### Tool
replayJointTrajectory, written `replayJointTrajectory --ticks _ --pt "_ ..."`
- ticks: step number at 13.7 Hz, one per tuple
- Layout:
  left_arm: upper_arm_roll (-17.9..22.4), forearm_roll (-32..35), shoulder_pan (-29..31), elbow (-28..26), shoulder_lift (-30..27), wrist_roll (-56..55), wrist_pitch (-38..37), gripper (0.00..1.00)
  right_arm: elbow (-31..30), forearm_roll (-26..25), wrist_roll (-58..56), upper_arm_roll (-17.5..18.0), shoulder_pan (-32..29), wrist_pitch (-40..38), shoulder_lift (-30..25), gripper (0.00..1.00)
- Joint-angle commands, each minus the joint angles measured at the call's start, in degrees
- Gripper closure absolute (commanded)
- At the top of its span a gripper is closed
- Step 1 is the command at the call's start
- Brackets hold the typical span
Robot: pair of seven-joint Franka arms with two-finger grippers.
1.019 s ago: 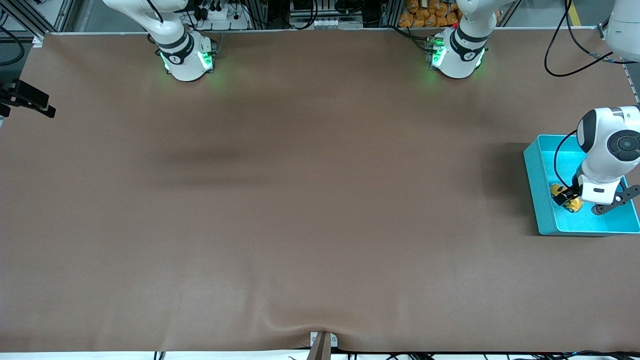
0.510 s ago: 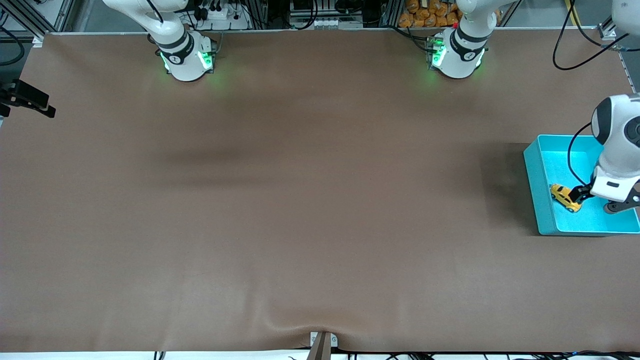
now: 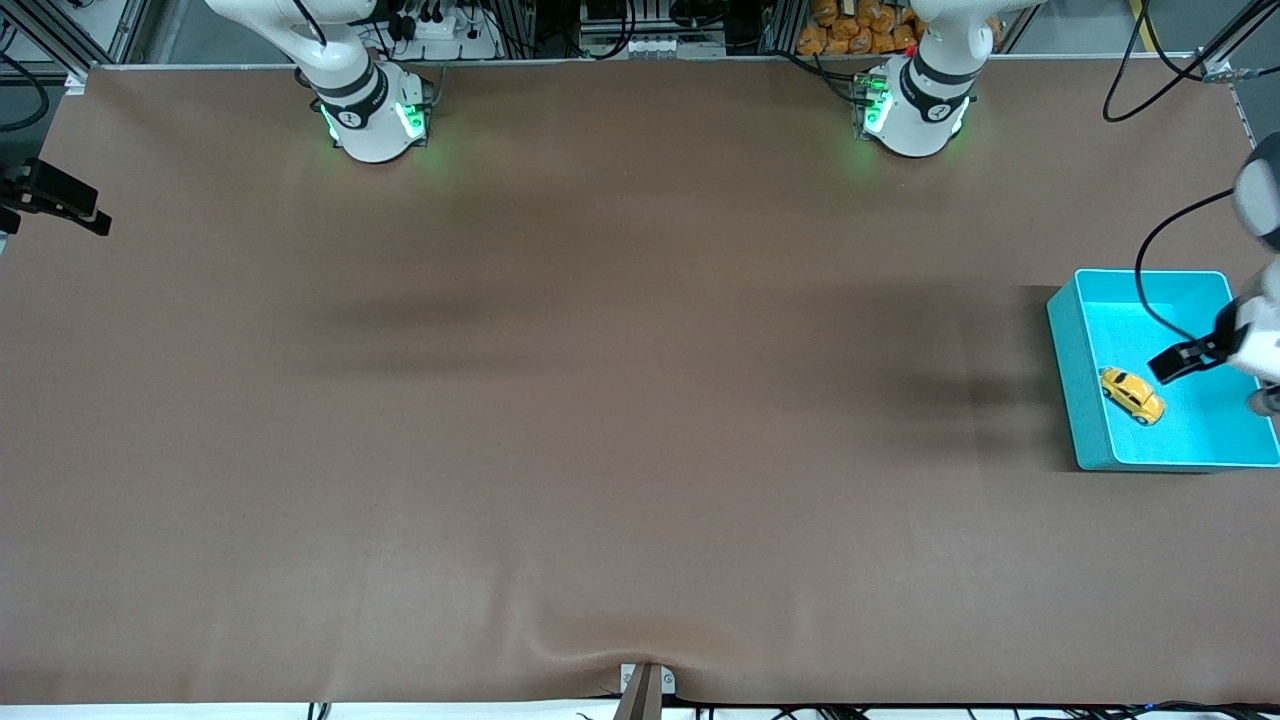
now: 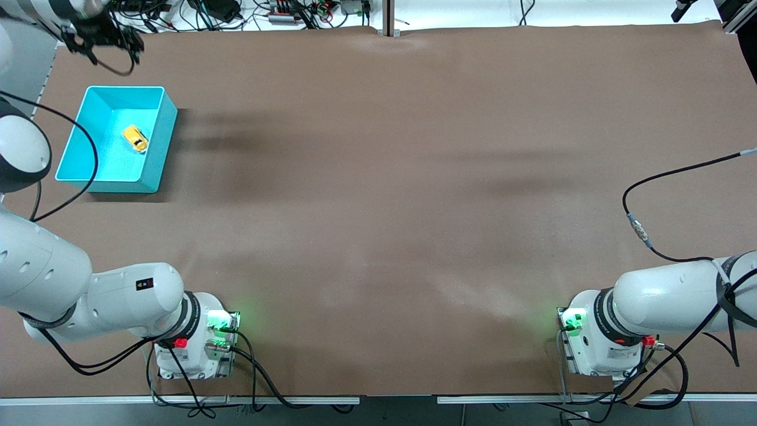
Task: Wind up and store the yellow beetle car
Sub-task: 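Open the left gripper and raise it out of the bin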
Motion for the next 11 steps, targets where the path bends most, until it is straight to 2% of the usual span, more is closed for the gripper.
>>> replayJointTrajectory --ticks 1,3,5,11 --pt "-0.57 -6.92 -1.04 9.19 0.12 6.79 -10.38 0.0 0.79 0.21 0.93 -0.05 -0.06 -0.29 0.22 0.0" --pt "-1.01 -11.76 -2.17 13.76 -0.67 8.57 -15.83 0.0 0.79 0.21 0.93 -0.05 -0.06 -0.29 0.22 0.0" --pt "-1.28 -12.13 -4.46 17.29 -0.85 9.01 -18.84 0.0 0.79 0.21 0.93 -0.05 -0.06 -0.29 0.22 0.0" --pt "-3.83 -11.52 -8.85 18.97 -3.92 8.13 -19.99 0.0 0.79 0.12 0.93 -0.05 -0.06 -0.29 0.22 0.0"
